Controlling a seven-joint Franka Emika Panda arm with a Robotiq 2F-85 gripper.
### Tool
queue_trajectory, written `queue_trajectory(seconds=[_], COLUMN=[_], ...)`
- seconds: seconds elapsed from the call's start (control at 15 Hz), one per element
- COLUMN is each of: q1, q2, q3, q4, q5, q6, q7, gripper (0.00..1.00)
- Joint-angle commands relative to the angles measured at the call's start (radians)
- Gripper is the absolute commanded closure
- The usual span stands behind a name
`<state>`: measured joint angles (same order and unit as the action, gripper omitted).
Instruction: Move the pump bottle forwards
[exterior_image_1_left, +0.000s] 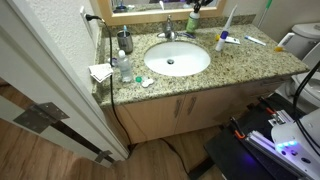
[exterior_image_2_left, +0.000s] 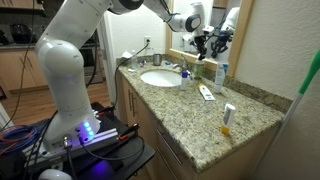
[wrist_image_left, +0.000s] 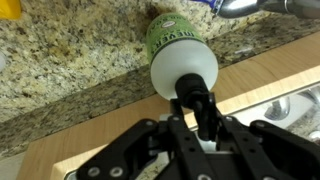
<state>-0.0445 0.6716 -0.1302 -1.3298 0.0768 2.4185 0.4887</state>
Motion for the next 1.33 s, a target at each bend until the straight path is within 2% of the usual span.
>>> queue_trajectory(seconds=[0.0, 0.27, 0.33, 0.47, 0.8, 0.93, 1.27], q1=[0.023, 0.049, 0.049, 0.033, -0.012, -0.013, -0.012], q2=[-0.085, -0.150, -0.148, -0.151, -0.129, -0.119, -0.049], q3=[-0.030, -0.077, -0.088, -0.079, -0.011, 0.002, 0.018], q4=[-0.016, -0.041, -0.030, -0.028, -0.033, -0.034, 0.034], q5=[-0.019, -0.103, -0.120, -0.126, -0.030, -0.013, -0.005], q6=[-0.095, -0.139, -0.154, -0.186, -0.200, -0.192, -0.229], q7=[0.029, 0.085, 0.119, 0.130, 0.012, -0.037, -0.095], gripper=[0.93, 0.93, 0.48, 0.41, 0.06, 0.00, 0.00])
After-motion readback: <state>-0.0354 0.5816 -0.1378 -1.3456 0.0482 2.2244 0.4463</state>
